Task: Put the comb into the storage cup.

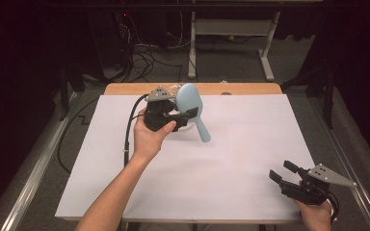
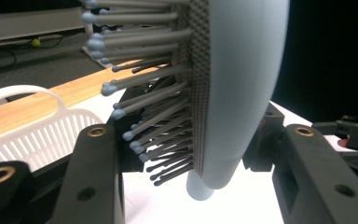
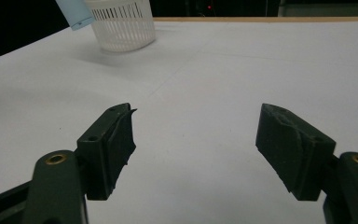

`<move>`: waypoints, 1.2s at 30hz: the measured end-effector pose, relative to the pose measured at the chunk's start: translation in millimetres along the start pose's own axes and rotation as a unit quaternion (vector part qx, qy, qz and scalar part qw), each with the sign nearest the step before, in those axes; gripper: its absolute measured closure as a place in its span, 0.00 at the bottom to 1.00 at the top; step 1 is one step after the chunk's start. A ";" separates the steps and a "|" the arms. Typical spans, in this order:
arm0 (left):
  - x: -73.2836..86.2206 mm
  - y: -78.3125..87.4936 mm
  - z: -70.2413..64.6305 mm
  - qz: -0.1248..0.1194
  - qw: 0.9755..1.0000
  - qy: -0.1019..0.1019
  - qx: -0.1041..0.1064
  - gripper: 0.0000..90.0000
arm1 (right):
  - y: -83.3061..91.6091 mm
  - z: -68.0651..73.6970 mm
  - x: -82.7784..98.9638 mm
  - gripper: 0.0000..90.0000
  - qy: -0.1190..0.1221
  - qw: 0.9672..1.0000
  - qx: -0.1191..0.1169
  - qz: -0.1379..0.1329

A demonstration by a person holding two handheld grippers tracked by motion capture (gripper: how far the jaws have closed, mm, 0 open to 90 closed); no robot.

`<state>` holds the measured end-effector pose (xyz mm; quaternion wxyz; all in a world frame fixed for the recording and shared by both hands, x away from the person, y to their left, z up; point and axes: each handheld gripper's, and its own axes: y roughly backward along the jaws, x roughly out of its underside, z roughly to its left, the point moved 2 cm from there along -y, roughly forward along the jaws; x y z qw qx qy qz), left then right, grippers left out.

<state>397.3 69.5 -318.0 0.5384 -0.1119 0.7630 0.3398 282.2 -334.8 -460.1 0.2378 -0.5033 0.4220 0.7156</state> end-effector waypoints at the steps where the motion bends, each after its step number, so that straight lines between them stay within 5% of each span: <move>1: -0.7 0.0 0.8 0.000 1.000 -0.001 0.000 0.57 | 0.0 0.0 -0.1 0.31 0.001 1.000 0.001 0.000; 36: -29.8 13.5 24.8 -0.018 0.999 0.008 -0.028 0.57 | -2.1 2.0 0.4 0.32 0.005 1.000 -0.002 0.006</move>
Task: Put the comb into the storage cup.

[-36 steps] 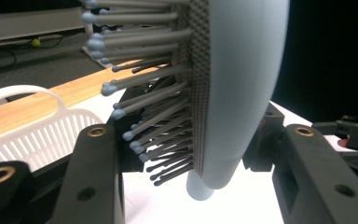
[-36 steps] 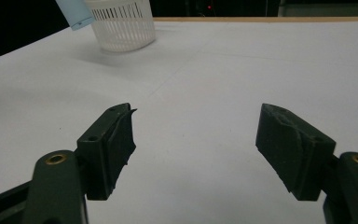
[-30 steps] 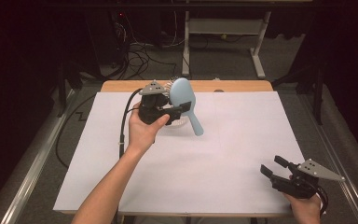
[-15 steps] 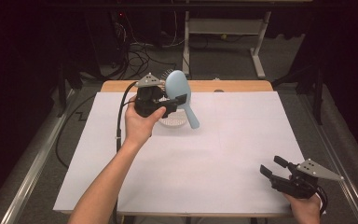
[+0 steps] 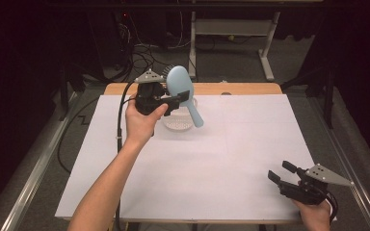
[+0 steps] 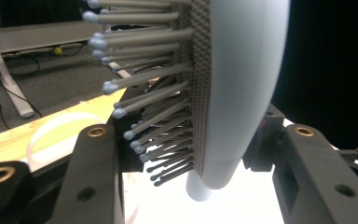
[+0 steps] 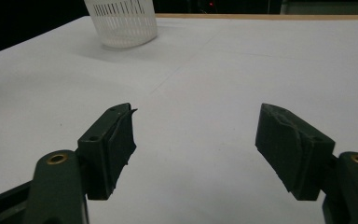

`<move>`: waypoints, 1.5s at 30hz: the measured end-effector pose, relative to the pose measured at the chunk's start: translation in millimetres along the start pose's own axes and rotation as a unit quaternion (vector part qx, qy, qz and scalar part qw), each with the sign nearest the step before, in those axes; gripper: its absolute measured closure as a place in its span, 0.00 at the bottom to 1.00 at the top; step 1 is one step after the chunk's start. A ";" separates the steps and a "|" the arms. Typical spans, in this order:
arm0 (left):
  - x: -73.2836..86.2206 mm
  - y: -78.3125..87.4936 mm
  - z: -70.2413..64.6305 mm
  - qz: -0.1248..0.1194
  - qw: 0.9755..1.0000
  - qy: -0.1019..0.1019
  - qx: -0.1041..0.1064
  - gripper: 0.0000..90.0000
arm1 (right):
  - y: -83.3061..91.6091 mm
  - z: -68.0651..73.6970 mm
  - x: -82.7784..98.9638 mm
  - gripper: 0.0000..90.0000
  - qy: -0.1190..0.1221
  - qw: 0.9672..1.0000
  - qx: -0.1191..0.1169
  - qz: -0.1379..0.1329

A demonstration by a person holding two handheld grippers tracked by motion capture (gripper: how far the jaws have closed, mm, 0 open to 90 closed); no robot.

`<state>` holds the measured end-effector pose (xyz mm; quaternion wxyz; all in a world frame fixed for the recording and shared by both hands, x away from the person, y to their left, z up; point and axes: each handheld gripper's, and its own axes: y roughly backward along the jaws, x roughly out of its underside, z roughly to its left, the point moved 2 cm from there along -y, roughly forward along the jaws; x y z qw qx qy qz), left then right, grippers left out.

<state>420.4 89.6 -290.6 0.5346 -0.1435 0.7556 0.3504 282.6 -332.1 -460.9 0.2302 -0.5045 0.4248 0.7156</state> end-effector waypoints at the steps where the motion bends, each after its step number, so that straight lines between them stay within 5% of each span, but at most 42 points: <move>1: -1.3 0.3 0.8 -0.001 1.000 0.001 0.000 0.57 | 0.0 -0.1 0.0 0.32 -0.001 1.000 0.000 0.000; 22: -11.5 -1.9 22.3 -0.010 0.999 0.019 -0.037 0.57 | -0.3 -0.4 0.1 0.32 -0.004 1.000 -0.003 0.000; 45: -6.5 -21.7 48.6 0.005 0.995 0.036 -0.091 0.56 | -0.1 -0.6 0.2 0.32 -0.007 1.000 -0.005 -0.001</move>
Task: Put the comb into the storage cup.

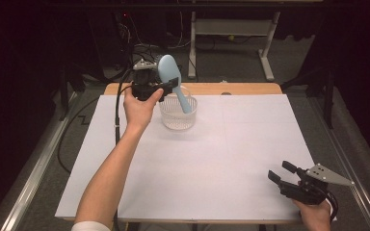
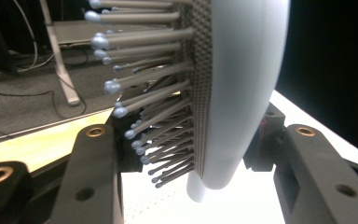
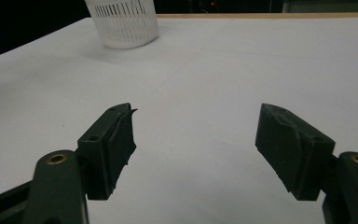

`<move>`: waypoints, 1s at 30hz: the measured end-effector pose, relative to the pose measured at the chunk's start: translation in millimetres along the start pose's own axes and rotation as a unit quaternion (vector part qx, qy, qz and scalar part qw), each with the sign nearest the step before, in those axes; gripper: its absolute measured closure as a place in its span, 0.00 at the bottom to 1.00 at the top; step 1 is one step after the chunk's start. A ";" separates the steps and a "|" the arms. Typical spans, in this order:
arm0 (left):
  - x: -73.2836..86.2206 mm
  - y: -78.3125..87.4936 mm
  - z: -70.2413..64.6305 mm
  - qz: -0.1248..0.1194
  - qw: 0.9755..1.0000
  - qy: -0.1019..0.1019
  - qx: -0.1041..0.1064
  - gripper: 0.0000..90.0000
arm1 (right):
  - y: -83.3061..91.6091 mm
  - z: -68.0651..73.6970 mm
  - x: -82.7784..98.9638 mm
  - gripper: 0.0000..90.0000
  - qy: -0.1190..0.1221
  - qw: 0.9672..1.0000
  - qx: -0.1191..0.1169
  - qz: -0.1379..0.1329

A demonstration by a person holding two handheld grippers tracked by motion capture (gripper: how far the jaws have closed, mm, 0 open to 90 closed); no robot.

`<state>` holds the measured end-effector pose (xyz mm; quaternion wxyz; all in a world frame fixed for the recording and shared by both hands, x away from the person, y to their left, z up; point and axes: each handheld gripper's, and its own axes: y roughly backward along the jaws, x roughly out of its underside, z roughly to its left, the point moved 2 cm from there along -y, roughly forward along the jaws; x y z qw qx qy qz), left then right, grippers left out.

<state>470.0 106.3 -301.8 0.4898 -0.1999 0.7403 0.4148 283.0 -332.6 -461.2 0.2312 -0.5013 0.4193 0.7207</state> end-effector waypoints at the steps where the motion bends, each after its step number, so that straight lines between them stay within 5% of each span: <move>1: 0.3 -0.6 0.7 0.000 1.000 0.001 -0.001 0.56 | -0.1 -0.1 0.0 0.32 0.001 1.000 -0.001 0.000; 30: 12.3 -23.2 7.3 0.020 1.000 0.003 -0.022 0.56 | -1.1 0.9 0.4 0.32 0.002 1.000 -0.005 0.004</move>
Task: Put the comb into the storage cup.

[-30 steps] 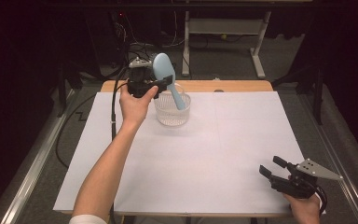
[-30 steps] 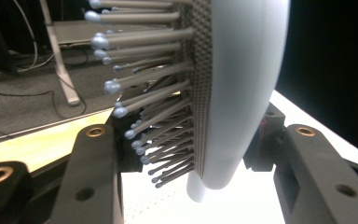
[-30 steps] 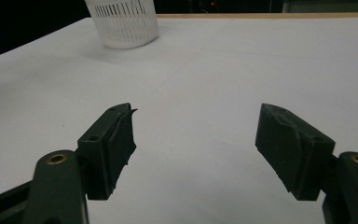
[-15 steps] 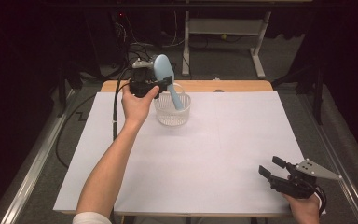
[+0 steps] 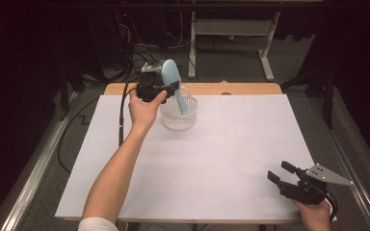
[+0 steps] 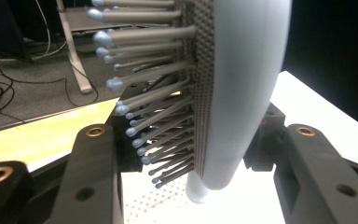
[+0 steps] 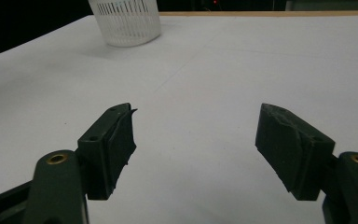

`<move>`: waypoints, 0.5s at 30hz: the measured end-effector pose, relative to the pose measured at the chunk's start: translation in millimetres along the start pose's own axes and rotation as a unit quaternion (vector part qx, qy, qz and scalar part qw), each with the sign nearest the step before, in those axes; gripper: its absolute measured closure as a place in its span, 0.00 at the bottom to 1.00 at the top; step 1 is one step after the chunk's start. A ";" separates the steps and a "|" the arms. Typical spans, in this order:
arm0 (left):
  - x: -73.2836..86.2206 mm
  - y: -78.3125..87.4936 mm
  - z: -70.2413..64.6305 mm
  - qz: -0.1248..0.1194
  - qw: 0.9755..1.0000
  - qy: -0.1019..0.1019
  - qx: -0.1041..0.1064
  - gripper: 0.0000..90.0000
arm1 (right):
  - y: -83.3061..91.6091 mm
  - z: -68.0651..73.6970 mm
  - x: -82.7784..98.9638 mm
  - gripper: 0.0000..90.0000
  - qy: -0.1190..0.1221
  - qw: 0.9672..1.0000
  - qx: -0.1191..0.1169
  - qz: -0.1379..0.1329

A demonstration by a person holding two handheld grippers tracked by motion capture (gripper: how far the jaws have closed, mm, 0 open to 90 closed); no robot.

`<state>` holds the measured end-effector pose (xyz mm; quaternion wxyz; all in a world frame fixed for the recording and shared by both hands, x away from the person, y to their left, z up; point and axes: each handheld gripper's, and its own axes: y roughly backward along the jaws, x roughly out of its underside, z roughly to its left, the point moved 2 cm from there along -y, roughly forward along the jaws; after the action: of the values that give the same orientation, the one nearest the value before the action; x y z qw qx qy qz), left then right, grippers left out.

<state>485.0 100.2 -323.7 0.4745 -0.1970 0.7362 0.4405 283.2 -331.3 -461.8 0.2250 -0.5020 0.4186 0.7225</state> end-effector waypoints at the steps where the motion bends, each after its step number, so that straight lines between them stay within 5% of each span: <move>1: 1.0 -0.6 0.7 0.000 1.000 0.001 -0.001 0.56 | 0.0 0.0 0.0 0.32 0.000 1.000 0.000 0.000; 15: 9.5 -10.2 3.7 0.009 1.000 0.005 -0.002 0.56 | -0.2 0.0 0.0 0.32 0.000 1.000 0.000 0.000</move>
<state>489.7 99.1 -337.3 0.4664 -0.1932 0.7394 0.4454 283.3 -331.2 -461.9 0.2247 -0.5019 0.4187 0.7227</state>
